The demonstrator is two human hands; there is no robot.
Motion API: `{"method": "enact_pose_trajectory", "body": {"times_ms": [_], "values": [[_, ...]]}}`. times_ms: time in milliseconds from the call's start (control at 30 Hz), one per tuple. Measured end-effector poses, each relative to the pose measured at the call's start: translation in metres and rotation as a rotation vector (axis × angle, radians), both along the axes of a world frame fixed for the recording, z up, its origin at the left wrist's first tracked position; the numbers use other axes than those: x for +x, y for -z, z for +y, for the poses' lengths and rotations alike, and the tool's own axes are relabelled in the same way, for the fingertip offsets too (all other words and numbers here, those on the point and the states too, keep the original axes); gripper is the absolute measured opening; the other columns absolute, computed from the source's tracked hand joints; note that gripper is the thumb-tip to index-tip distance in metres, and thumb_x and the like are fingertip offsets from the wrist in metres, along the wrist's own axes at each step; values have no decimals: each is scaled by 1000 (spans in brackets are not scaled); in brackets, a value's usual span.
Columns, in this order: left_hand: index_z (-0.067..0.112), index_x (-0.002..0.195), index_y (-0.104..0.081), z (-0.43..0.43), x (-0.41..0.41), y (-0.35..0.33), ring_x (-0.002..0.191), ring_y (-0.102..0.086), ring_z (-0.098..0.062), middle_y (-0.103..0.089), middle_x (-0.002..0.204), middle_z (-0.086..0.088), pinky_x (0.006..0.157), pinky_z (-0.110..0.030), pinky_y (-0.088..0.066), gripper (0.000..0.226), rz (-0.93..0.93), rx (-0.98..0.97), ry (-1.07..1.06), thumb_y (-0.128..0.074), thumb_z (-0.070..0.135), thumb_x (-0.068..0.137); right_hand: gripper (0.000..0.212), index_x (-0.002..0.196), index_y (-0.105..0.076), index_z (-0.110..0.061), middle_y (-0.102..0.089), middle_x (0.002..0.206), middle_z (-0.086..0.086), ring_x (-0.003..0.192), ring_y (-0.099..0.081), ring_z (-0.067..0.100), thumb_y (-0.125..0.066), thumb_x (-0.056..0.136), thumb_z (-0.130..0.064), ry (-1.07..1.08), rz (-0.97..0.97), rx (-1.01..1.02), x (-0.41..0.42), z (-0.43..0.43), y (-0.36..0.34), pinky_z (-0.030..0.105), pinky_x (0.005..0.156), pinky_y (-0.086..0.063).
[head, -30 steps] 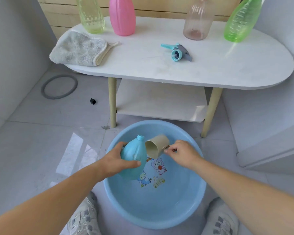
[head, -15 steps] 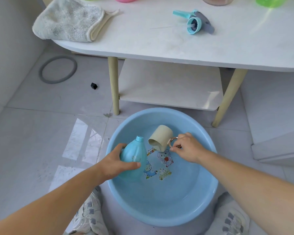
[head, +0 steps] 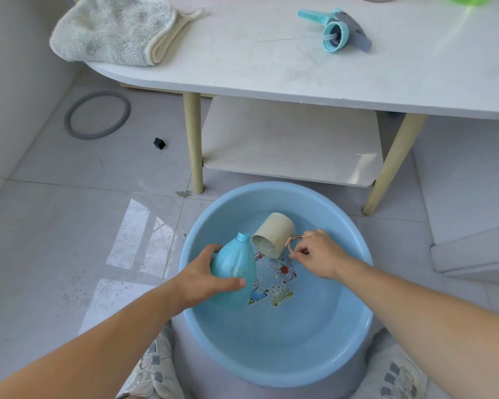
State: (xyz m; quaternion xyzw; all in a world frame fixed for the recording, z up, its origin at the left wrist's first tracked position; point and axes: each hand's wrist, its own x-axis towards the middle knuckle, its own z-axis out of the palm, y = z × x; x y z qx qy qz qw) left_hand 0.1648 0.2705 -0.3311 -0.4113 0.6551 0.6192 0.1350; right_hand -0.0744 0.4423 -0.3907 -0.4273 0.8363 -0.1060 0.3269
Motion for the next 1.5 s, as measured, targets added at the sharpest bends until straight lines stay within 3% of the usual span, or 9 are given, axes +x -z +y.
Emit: {"method": "enact_pose_trajectory", "body": {"times_ms": [133, 233, 400, 567, 800, 1067, 1233, 1333, 1500], "values": [[30, 130, -46, 0, -2, -4, 100, -71, -15, -65, 119, 3, 76, -25, -59, 93, 8, -25, -7, -90, 48, 49, 44, 62, -54, -5, -41, 68, 3, 62, -37, 17, -62, 94, -35, 193, -191, -45, 1, -3, -13, 32, 58, -33], [31, 131, -45, -1, -1, -7, 103, -71, -17, -63, 120, 4, 85, -35, -61, 100, 23, -62, -8, -89, 54, 43, 37, 69, -67, -10, -44, 65, 5, 57, -36, 17, -62, 95, -36, 309, -328, -32, 3, -4, -31, 25, 53, -30], [35, 134, -42, 1, 0, -22, 102, -68, -11, -62, 120, 8, 76, -23, -57, 93, 79, -159, 45, -94, 40, 57, 30, 81, -73, -11, -70, 84, 0, 83, -66, 16, -62, 96, -35, 423, -478, -107, 3, -2, -72, 21, 77, -53], [38, 130, -51, 2, 5, -37, 100, -68, -9, -67, 114, 8, 78, -23, -58, 80, 160, -245, 30, -95, 22, 65, 28, 78, -73, -8, -73, 82, 4, 84, -69, 17, -63, 96, -27, 476, -543, -274, -4, -1, -117, 38, 93, -56], [39, 134, -46, 9, -2, -62, 102, -66, -9, -64, 117, 7, 76, -18, -53, 84, 243, -316, 56, -94, 25, 66, 27, 80, -73, -9, -74, 85, 4, 85, -70, 16, -61, 97, -26, 421, -412, -398, -1, 8, -206, 18, 80, -55], [39, 135, -44, 23, -17, -87, 102, -69, -13, -65, 117, 7, 83, -35, -63, 90, 333, -296, 74, -94, 32, 61, 29, 84, -75, -11, -75, 89, -2, 84, -71, 8, -59, 97, -31, 313, -183, -448, 15, 24, -270, 3, 67, -46], [38, 136, -42, 26, -18, -93, 101, -68, -12, -64, 117, 7, 76, -28, -62, 87, 351, -295, 74, -94, 27, 66, 31, 76, -74, -19, -72, 88, 18, 91, -66, 35, -59, 94, -39, 253, -39, -480, 18, 29, -278, 40, 88, -51], [36, 136, -43, 27, -19, -95, 101, -68, -12, -64, 117, 6, 75, -26, -62, 86, 358, -284, 67, -94, 24, 68, 31, 76, -74, -19, -68, 93, 26, 94, -60, 43, -60, 94, -40, 248, -6, -498, 20, 29, -279, 41, 79, -50], [36, 136, -43, 27, -22, -95, 102, -68, -13, -64, 117, 5, 79, -32, -63, 86, 368, -278, 62, -94, 25, 67, 29, 77, -73, -17, -63, 63, -3, 56, -42, 4, -61, 93, -37, 252, 19, -514, 19, 29, -282, 13, 54, -33]]}}
